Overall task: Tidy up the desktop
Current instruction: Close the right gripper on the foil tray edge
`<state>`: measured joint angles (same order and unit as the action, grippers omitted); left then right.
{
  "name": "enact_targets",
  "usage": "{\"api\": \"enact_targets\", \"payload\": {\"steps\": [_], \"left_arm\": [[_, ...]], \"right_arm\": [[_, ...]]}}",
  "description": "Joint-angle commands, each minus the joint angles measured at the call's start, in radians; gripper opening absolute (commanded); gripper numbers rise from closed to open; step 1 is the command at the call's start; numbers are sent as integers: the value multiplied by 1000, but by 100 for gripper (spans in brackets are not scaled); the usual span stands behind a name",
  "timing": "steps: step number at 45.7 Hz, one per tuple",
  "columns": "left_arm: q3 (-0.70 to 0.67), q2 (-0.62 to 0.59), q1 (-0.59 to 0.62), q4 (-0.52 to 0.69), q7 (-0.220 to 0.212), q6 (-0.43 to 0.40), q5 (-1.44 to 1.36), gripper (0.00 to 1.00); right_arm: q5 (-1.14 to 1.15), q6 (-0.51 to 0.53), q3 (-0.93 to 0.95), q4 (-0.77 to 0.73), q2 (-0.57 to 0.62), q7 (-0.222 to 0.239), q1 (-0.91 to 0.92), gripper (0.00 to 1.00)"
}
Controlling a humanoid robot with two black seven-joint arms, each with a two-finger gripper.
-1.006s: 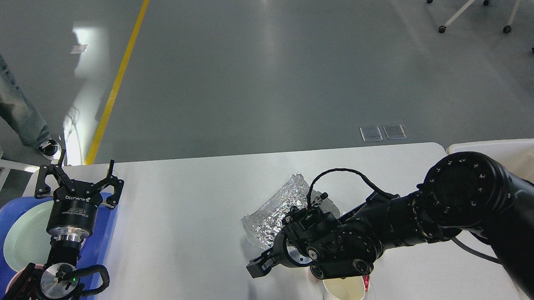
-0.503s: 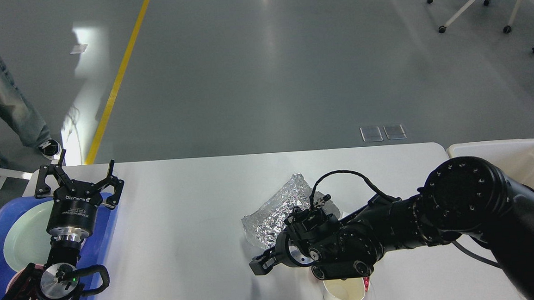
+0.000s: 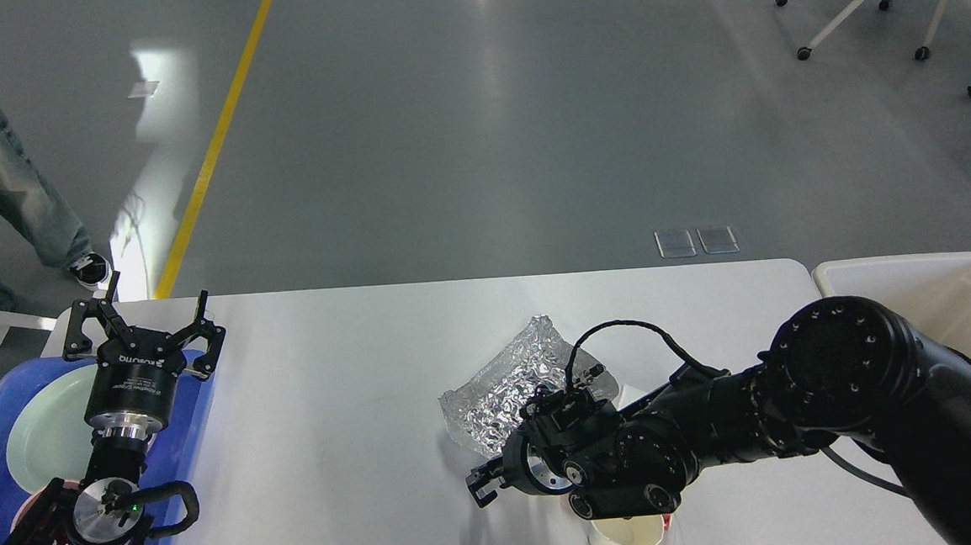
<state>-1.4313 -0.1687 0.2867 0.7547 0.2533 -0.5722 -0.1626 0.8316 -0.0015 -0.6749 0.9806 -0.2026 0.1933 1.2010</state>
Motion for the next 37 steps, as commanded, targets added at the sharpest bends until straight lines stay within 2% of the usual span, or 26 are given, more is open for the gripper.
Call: {"api": "enact_targets", "payload": {"steps": [1, 23, 37], "left_arm": [[0, 0, 0, 0, 0, 0, 0, 97], [0, 0, 0, 0, 0, 0, 0, 97], [0, 0, 0, 0, 0, 0, 0, 97]], "right_arm": [[-3, 0, 0, -10, -1, 0, 0, 0], [-19, 0, 1, -19, -3, 0, 18, 0], [-172, 15, -14, 49, 20, -3, 210, 0]]}}
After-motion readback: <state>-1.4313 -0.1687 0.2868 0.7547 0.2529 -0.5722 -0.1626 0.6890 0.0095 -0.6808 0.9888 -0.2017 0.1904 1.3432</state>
